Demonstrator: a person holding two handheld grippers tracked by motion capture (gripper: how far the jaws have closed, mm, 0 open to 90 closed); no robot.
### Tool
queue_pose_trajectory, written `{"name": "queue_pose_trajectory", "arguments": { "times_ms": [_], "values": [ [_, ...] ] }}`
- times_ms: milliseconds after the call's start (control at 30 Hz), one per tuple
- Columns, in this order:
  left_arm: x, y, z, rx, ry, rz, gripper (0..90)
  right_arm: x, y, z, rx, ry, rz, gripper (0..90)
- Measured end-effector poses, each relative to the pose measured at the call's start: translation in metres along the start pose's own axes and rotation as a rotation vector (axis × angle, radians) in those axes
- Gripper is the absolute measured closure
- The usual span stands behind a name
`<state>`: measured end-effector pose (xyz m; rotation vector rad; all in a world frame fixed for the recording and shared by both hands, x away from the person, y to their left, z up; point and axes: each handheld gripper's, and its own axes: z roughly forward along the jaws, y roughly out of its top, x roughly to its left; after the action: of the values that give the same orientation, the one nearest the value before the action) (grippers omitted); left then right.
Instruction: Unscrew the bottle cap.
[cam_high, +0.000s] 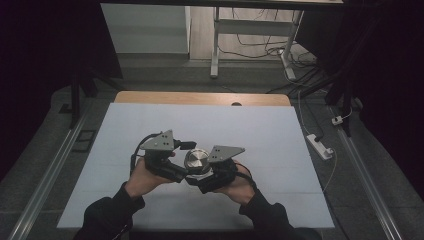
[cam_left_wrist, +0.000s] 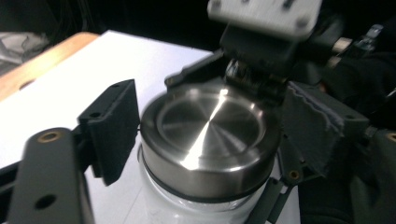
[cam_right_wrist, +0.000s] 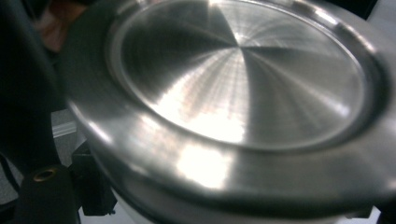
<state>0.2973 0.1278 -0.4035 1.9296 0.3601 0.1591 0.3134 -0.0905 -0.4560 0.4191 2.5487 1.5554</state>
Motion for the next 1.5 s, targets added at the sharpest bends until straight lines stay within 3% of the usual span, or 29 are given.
{"name": "queue_pose_trajectory", "arguments": {
  "times_ms": [100,167,267,433,567,700,767,867,1000,1067,1133,1233,1300,1433,1500],
  "values": [
    [-0.001,0.002,-0.009,-0.039,-0.03,0.018,29.3,0.0,-0.002,0.003,0.012,0.001,-0.003,14.8],
    [-0.002,0.004,-0.013,-0.044,-0.003,0.019,29.7,0.001,-0.002,0.003,0.011,0.002,-0.004,14.8],
    [0.001,0.005,-0.017,-0.045,0.0,0.011,24.4,0.001,0.0,0.001,-0.001,0.005,-0.008,14.8],
    [0.009,0.0,-0.009,0.042,-0.152,0.026,7.9,0.001,0.002,-0.002,-0.02,0.04,-0.015,14.8],
    [0.012,-0.006,0.001,0.086,-0.166,0.054,11.3,0.003,0.002,-0.001,-0.007,0.08,-0.033,14.7],
    [0.013,-0.01,0.007,0.083,-0.209,0.062,18.5,0.008,0.002,0.001,0.008,0.11,-0.06,14.8],
    [0.011,-0.011,0.009,0.074,-0.18,0.064,20.0,0.009,0.002,0.002,0.014,0.108,-0.06,14.8],
    [0.006,-0.011,0.012,0.055,-0.097,0.028,20.3,0.006,0.001,0.001,0.01,0.074,-0.045,14.8],
    [-0.006,-0.008,0.024,0.054,0.097,-0.017,20.3,0.0,-0.001,0.0,0.011,-0.017,0.015,14.8],
    [-0.01,-0.007,0.03,0.062,0.155,-0.039,20.2,-0.003,-0.002,0.0,0.011,-0.059,0.04,14.8],
    [-0.008,-0.005,0.031,0.083,0.13,-0.02,17.4,-0.005,-0.004,0.0,0.009,-0.066,0.048,14.8],
    [0.001,-0.005,0.025,0.091,-0.001,-0.038,7.8,-0.004,-0.001,-0.002,0.004,-0.036,0.032,14.8],
    [0.004,-0.007,0.02,0.105,-0.028,-0.005,8.3,-0.001,0.001,-0.003,-0.003,0.002,0.013,14.8],
    [0.011,-0.012,0.015,0.107,-0.139,0.04,12.9,0.007,0.004,-0.001,0.004,0.048,-0.024,14.8],
    [0.01,-0.013,0.014,0.119,-0.153,0.066,15.6,0.01,0.004,0.001,0.013,0.06,-0.034,14.8]
  ]
}}
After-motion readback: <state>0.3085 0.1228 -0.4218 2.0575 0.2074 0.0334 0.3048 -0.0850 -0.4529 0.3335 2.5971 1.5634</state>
